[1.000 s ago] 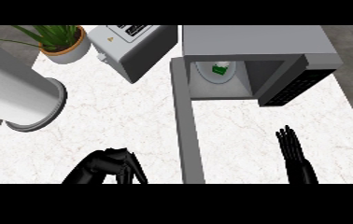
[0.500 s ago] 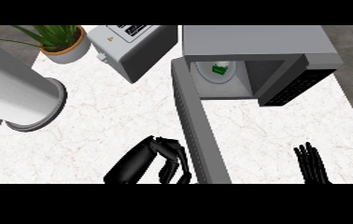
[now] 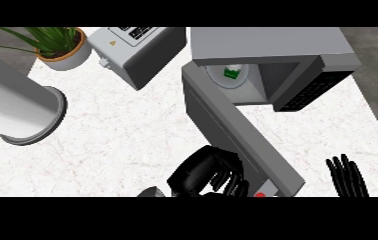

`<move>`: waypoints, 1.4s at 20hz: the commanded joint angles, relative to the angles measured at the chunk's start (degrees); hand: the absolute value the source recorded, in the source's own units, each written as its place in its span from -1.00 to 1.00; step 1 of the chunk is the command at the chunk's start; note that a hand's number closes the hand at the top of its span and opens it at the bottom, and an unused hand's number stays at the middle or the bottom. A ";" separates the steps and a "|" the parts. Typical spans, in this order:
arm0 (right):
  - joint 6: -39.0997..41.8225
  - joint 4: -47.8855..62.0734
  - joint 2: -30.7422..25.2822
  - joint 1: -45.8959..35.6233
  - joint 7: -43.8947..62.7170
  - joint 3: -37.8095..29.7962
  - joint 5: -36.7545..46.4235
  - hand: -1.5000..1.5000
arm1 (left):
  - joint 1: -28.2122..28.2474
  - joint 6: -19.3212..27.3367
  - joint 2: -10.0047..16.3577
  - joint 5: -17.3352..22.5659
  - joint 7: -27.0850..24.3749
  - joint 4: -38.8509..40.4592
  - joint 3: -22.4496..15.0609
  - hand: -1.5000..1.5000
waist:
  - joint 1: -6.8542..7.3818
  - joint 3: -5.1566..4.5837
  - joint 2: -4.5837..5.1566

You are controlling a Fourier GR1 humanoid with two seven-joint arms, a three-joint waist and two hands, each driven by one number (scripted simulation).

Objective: Pick up the milk, place it into the microwave and close the microwave

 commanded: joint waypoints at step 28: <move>9.53 -29.09 -8.49 3.17 12.63 6.89 -16.62 -1.00 | -31.68 32.03 -0.09 38.23 -15.18 27.50 1.66 1.00 | -13.19 -0.32 3.21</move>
